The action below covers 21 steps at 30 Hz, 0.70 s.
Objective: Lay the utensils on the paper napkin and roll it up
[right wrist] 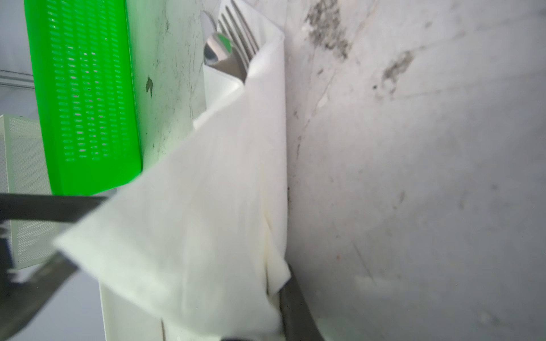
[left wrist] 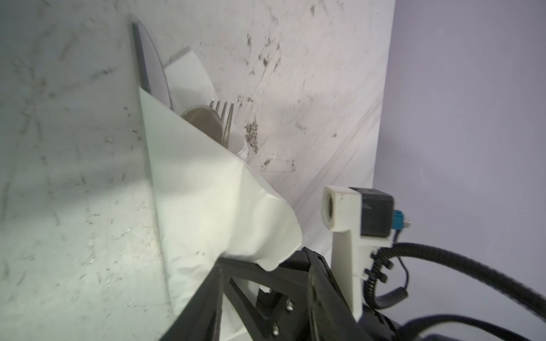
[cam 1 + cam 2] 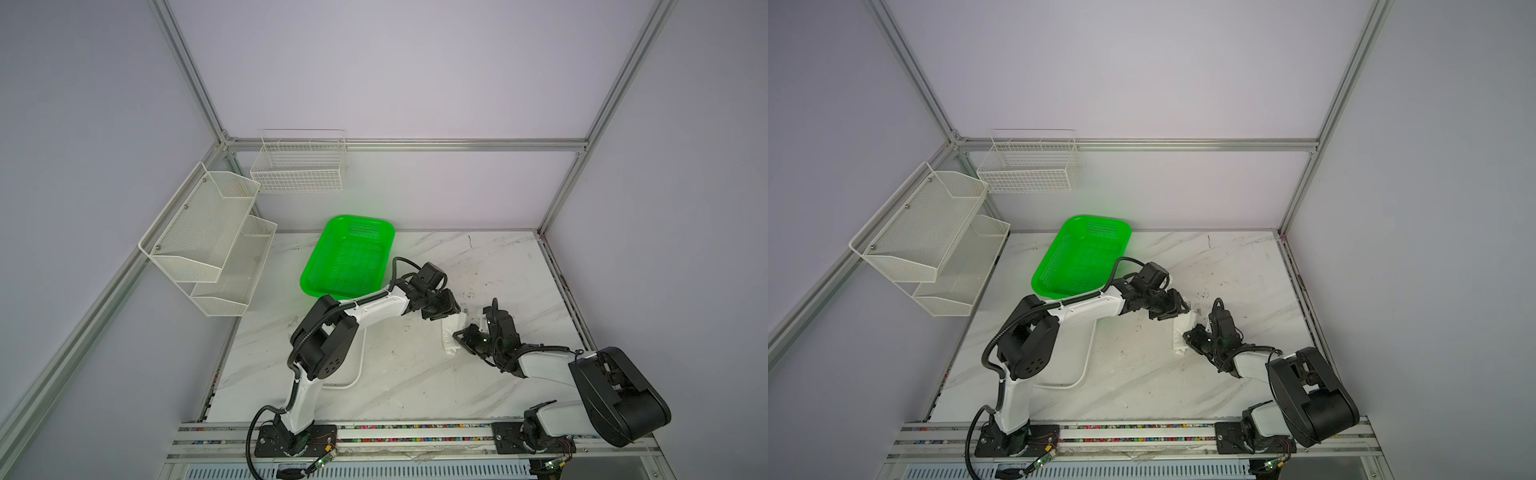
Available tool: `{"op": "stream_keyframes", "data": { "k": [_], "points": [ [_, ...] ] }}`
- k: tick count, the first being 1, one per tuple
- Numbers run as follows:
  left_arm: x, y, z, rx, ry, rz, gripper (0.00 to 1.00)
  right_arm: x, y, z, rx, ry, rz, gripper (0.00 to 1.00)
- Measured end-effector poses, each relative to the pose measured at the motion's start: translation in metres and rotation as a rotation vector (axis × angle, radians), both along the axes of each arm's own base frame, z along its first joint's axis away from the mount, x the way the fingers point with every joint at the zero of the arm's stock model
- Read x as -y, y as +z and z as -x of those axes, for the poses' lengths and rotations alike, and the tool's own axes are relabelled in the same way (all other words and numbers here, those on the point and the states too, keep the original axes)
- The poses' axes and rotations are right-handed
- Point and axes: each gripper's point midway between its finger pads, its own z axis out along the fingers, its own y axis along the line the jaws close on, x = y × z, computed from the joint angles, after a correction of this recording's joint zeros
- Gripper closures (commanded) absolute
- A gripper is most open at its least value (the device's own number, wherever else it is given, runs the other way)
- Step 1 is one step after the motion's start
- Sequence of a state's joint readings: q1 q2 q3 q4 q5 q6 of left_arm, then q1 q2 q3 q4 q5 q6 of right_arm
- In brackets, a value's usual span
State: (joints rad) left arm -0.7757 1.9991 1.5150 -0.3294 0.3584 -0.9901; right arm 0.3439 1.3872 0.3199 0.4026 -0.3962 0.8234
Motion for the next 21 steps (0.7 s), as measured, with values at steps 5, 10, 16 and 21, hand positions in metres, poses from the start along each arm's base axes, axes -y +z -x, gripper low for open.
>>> {"op": "stream_keyframes", "data": {
  "k": [5,10,16,21],
  "points": [
    [-0.04,0.01,-0.013,0.025,0.069,0.01,0.52,0.0,0.001,0.001,0.009,0.04,-0.004,0.86],
    [-0.054,-0.017,-0.006,-0.02,0.067,-0.019,0.68,-0.003,0.0,-0.001,0.006,0.084,-0.014,0.86],
    [-0.03,-0.014,0.013,-0.014,-0.035,0.044,0.84,-0.004,-0.002,-0.005,0.001,0.109,-0.029,0.86],
    [-0.013,-0.022,0.046,-0.043,-0.124,0.066,0.88,-0.003,-0.001,-0.005,0.003,0.111,-0.03,0.86]
  ]
}}
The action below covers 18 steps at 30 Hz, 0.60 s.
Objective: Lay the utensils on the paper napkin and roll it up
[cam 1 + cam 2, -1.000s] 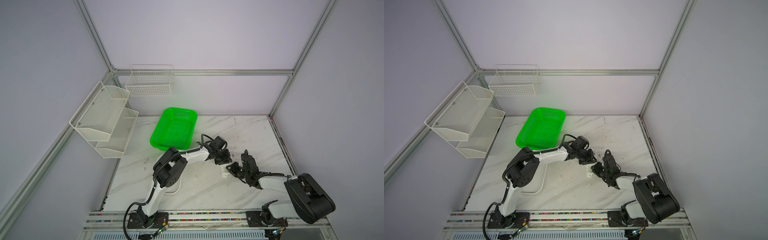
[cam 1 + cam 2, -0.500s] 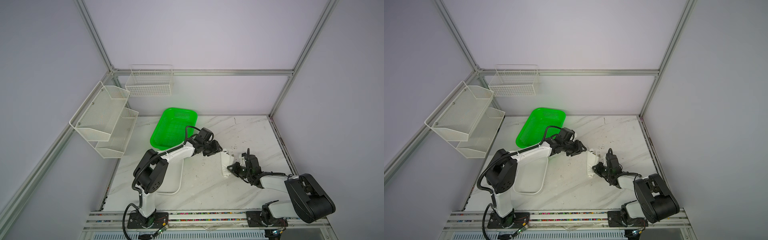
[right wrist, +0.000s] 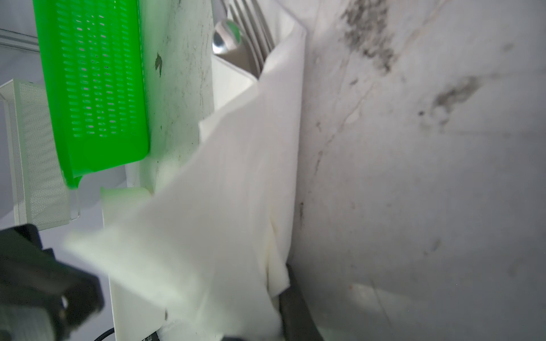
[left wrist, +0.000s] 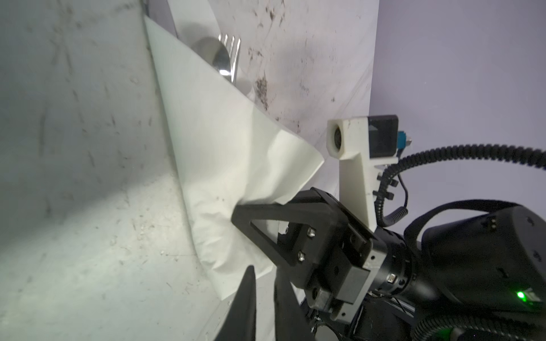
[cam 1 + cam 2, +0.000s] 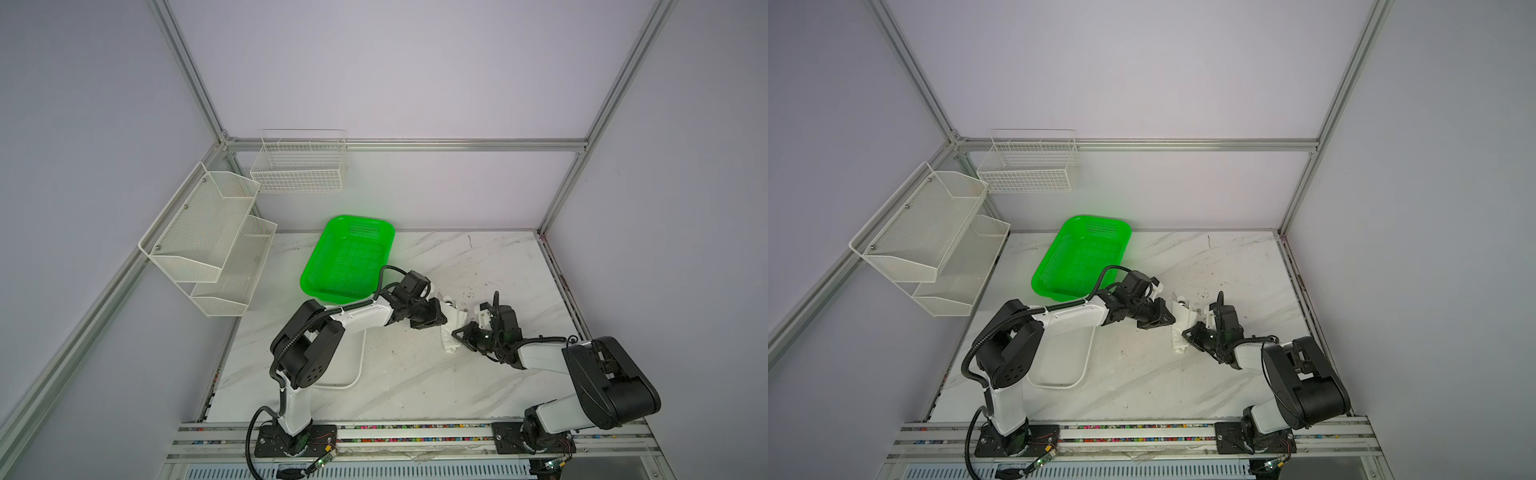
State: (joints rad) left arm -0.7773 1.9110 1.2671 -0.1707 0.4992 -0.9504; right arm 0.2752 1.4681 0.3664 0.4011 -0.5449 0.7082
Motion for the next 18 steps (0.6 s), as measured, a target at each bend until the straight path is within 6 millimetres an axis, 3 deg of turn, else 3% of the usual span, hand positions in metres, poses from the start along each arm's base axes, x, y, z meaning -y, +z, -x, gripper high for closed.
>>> {"op": "stream_keyframes", "data": {
  "k": [5,18],
  "points": [
    [0.013,-0.009,0.023,-0.03,-0.066,0.012,0.89,0.0,0.0,0.0,0.0,0.0,0.0,0.86],
    [0.021,-0.045,0.035,-0.089,-0.109,-0.014,0.9,0.0,0.0,0.0,-0.001,-0.001,0.0,0.86]
  ]
}}
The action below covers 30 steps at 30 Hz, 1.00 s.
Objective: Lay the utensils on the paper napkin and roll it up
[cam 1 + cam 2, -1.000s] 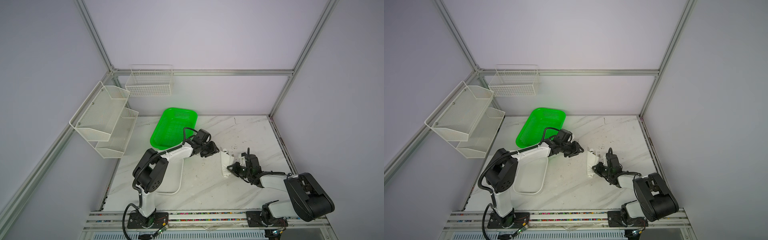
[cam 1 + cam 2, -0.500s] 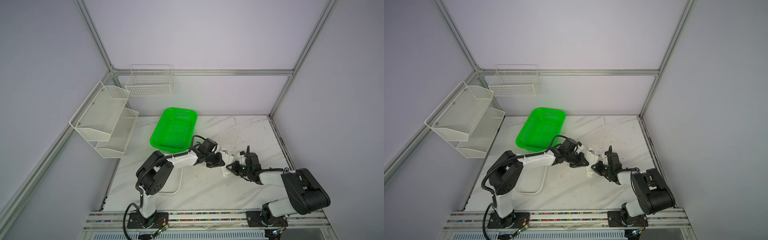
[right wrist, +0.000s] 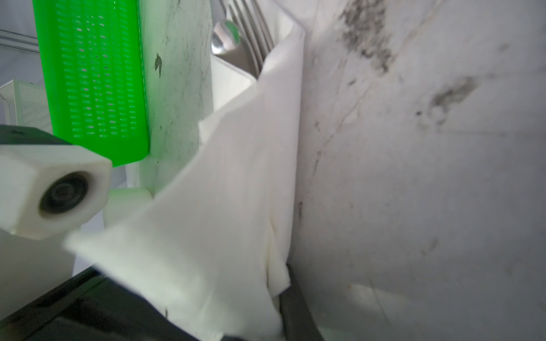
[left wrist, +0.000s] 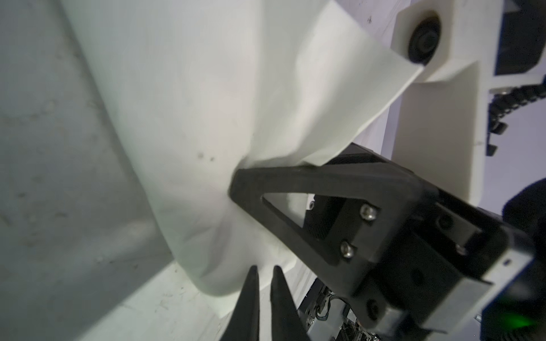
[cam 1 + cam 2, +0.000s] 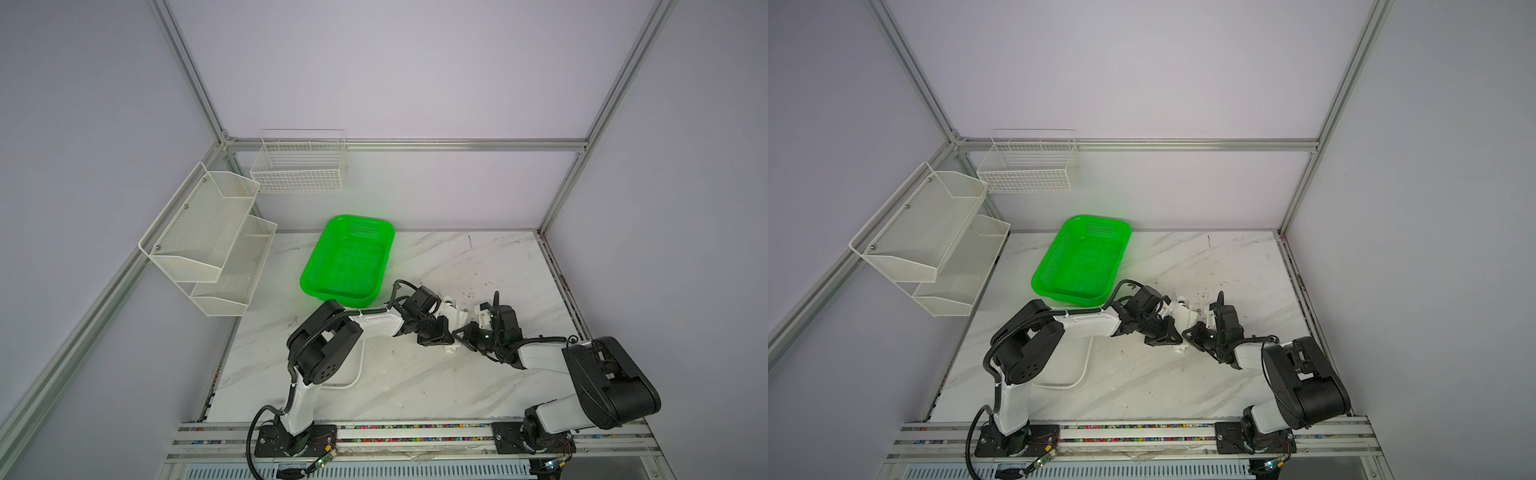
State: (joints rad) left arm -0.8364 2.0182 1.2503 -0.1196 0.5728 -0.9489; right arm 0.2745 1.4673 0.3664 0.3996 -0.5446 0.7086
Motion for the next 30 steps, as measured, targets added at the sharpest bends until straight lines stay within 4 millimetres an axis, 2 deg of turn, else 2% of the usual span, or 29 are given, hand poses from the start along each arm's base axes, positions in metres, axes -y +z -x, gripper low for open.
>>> {"op": "stream_keyframes", "data": {
  "k": [4,14,19,26,30],
  "points": [
    [-0.001,-0.013,0.003,-0.013,-0.009,-0.023,0.91,0.0,0.0,0.0,0.0,0.0,0.0,0.85],
    [-0.007,-0.021,0.008,0.026,-0.045,-0.074,0.91,0.0,0.0,0.0,-0.001,-0.001,0.001,0.86],
    [-0.011,-0.016,0.013,0.035,-0.062,-0.087,0.9,0.0,0.0,0.0,-0.001,-0.001,0.001,0.86],
    [-0.01,0.012,0.012,0.071,-0.063,-0.052,0.9,0.0,0.0,0.0,-0.001,0.0,0.001,0.86],
    [-0.007,0.013,0.017,0.061,-0.08,-0.038,0.91,0.0,0.0,0.0,-0.001,0.0,0.001,0.86]
  ]
}}
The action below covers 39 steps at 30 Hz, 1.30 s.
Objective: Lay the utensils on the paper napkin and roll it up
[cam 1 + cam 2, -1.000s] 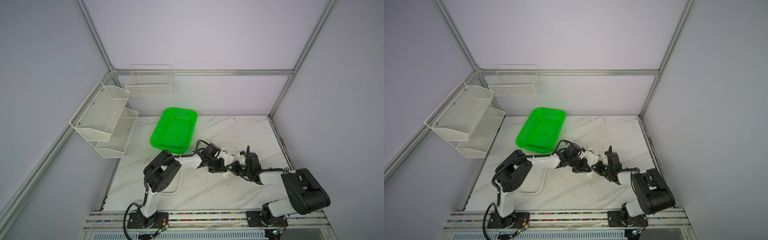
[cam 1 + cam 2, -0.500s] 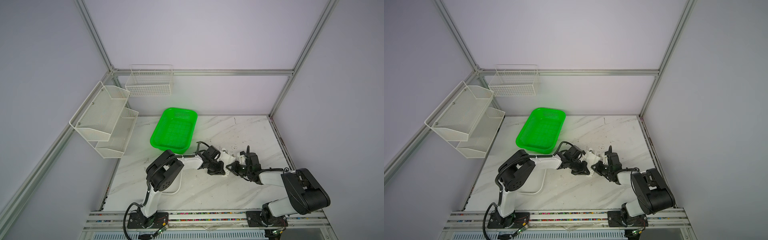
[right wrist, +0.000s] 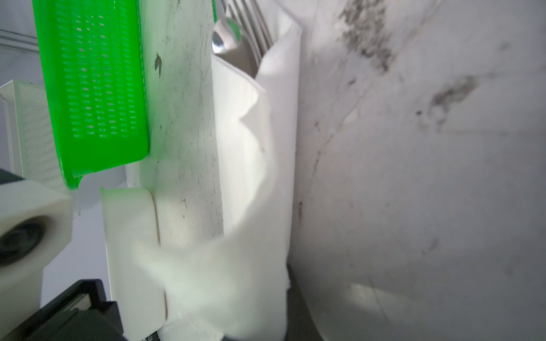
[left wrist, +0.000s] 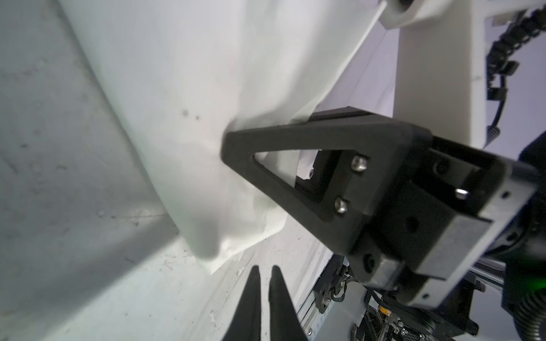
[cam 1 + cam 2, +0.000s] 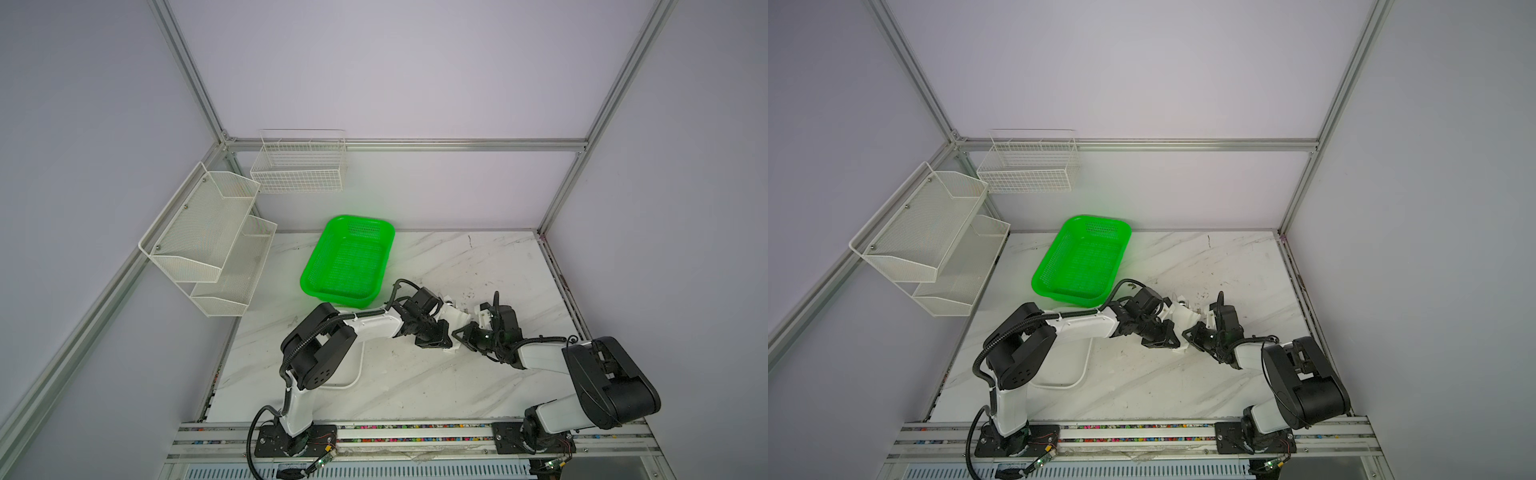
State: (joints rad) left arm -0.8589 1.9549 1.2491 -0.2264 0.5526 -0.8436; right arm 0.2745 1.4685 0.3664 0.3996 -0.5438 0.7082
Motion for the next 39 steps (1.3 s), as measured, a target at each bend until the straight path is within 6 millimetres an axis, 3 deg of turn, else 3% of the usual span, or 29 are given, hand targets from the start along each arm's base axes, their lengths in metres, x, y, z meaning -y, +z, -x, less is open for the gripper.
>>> {"op": "stream_keyframes", "data": {
  "k": [4,14,22,25,30,32,39],
  "points": [
    [0.002,-0.002,0.005,-0.016,-0.017,0.006,0.91,0.0,0.0,0.0,0.0,0.0,0.0,0.86],
    [0.0,-0.033,0.009,-0.047,-0.028,-0.045,0.91,0.0,0.0,0.0,0.0,0.0,0.0,0.86],
    [-0.005,-0.037,0.015,-0.039,-0.031,-0.068,0.91,0.0,0.0,0.0,0.0,-0.001,0.0,0.86],
    [-0.009,-0.025,0.014,-0.005,-0.021,-0.067,0.92,0.0,0.0,0.0,0.0,0.0,0.0,0.86],
    [-0.009,0.013,0.0,0.083,0.013,-0.01,0.91,0.0,0.0,0.0,0.001,0.001,0.002,0.86],
    [-0.01,0.016,-0.007,0.094,0.027,-0.001,0.91,0.0,0.0,0.0,0.002,0.001,0.002,0.86],
    [-0.014,-0.018,-0.023,0.047,0.057,-0.046,0.91,0.0,0.0,0.0,0.002,0.001,0.002,0.86]
  ]
}}
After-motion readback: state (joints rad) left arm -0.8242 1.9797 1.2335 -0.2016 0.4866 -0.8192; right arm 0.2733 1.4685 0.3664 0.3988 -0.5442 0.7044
